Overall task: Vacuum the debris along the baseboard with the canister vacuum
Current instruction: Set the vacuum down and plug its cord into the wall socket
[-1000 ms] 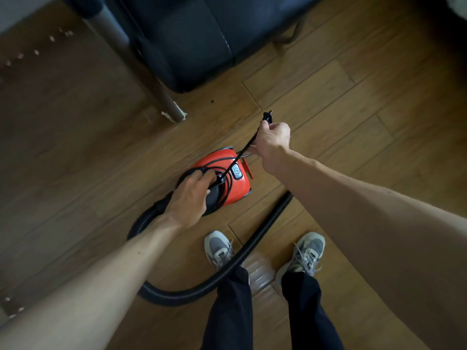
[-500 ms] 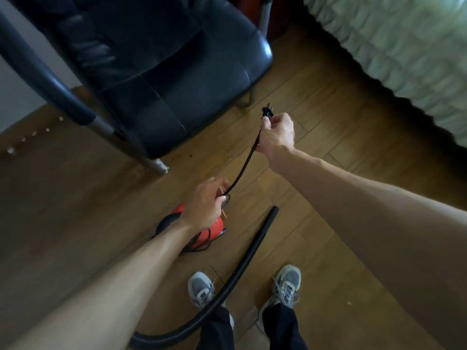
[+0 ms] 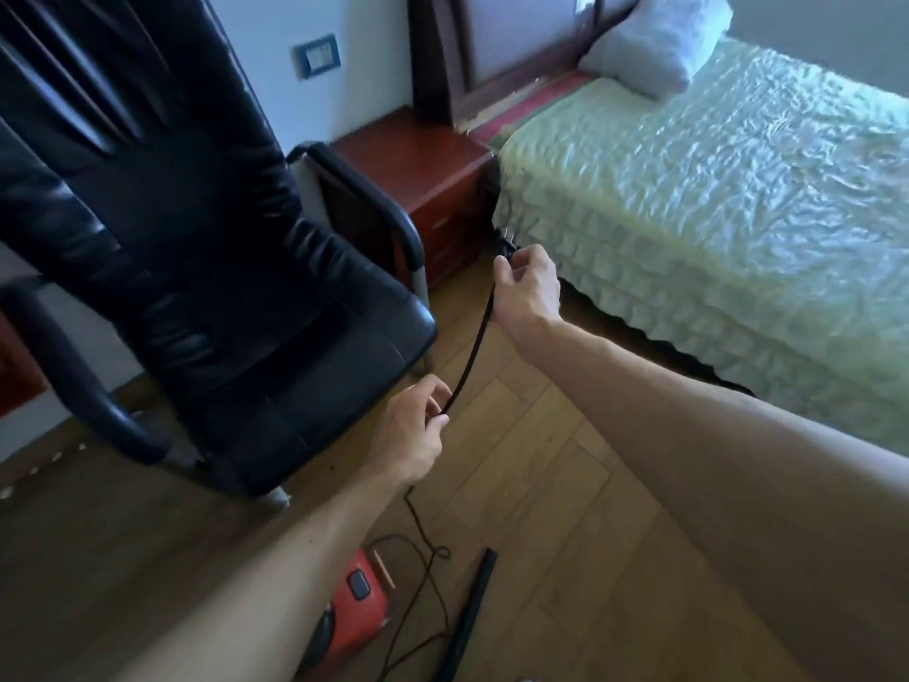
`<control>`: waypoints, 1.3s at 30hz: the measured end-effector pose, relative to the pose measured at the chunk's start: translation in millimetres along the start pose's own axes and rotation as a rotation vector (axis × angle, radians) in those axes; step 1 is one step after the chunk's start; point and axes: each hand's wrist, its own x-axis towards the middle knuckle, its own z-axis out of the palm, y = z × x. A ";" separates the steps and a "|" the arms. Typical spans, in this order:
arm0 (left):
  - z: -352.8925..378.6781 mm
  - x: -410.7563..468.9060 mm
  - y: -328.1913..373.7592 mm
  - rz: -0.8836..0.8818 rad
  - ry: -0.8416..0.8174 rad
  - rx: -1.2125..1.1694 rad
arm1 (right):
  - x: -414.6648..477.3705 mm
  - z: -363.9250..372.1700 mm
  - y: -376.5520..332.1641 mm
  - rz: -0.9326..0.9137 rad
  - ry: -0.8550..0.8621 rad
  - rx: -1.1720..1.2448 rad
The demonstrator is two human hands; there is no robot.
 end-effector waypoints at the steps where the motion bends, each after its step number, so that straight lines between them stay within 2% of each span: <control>1: -5.5 5.1 14.2 0.010 0.009 -0.004 | 4.2 -12.6 -13.5 -0.019 0.007 -0.006; 14: -96.4 68.9 212.4 0.275 0.149 0.025 | 58.7 -169.0 -188.7 -0.171 0.116 0.112; 23: -140.4 93.5 362.3 0.430 0.239 -0.057 | 81.7 -284.1 -308.9 -0.294 0.222 0.133; 27: -149.4 91.8 411.7 0.477 0.261 -0.109 | 80.6 -330.6 -343.1 -0.293 0.309 0.028; 32: -148.7 86.3 459.9 0.518 0.247 -0.159 | 78.3 -366.1 -369.9 -0.388 0.342 0.077; 39: -139.6 91.9 484.0 0.496 0.278 -0.179 | 85.8 -383.1 -387.1 -0.440 0.349 0.094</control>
